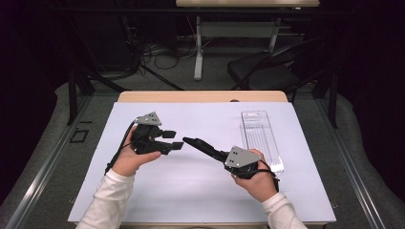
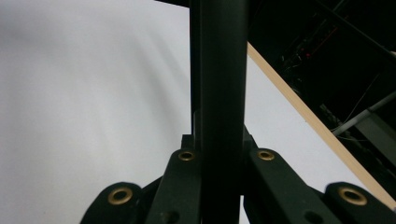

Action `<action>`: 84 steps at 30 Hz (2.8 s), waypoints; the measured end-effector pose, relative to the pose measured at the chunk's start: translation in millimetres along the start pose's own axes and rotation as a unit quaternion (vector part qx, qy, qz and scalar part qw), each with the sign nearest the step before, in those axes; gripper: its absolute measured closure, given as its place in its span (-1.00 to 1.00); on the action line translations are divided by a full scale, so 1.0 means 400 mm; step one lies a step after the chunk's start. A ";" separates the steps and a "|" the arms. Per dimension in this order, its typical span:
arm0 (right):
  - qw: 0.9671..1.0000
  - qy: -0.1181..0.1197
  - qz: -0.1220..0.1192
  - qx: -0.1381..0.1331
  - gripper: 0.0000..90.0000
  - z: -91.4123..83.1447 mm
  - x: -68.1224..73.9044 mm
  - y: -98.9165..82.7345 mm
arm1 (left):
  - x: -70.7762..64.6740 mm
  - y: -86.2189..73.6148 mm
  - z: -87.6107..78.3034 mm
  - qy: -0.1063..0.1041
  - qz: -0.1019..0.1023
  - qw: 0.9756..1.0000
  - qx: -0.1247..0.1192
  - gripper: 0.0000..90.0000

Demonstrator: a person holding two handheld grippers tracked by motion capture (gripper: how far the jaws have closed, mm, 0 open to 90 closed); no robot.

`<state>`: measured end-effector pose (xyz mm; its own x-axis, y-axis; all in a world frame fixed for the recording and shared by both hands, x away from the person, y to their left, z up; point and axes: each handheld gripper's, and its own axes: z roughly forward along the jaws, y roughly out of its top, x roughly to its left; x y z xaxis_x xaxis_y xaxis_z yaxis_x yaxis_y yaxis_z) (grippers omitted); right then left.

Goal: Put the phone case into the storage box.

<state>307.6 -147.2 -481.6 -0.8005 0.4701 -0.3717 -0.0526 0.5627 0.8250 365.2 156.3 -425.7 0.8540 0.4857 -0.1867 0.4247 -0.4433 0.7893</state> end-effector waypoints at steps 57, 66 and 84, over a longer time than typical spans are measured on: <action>0.997 0.064 0.038 -0.035 0.93 0.026 0.018 -0.014 | -0.057 0.001 0.049 -0.097 0.055 0.993 -0.026 0.27; 0.996 0.071 0.041 -0.038 0.93 0.028 0.020 -0.014 | -0.060 0.001 0.051 -0.094 0.060 0.993 -0.028 0.27; 0.995 0.079 0.049 -0.045 0.93 0.028 0.018 -0.017 | -0.066 0.003 0.047 -0.103 0.080 0.991 -0.035 0.47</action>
<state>308.9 -139.8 -494.6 -0.8879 0.4033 -0.2214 -0.0169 0.4523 0.8917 348.7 128.8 -431.0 0.9549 0.2469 -0.1649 0.2629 -0.4447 0.8562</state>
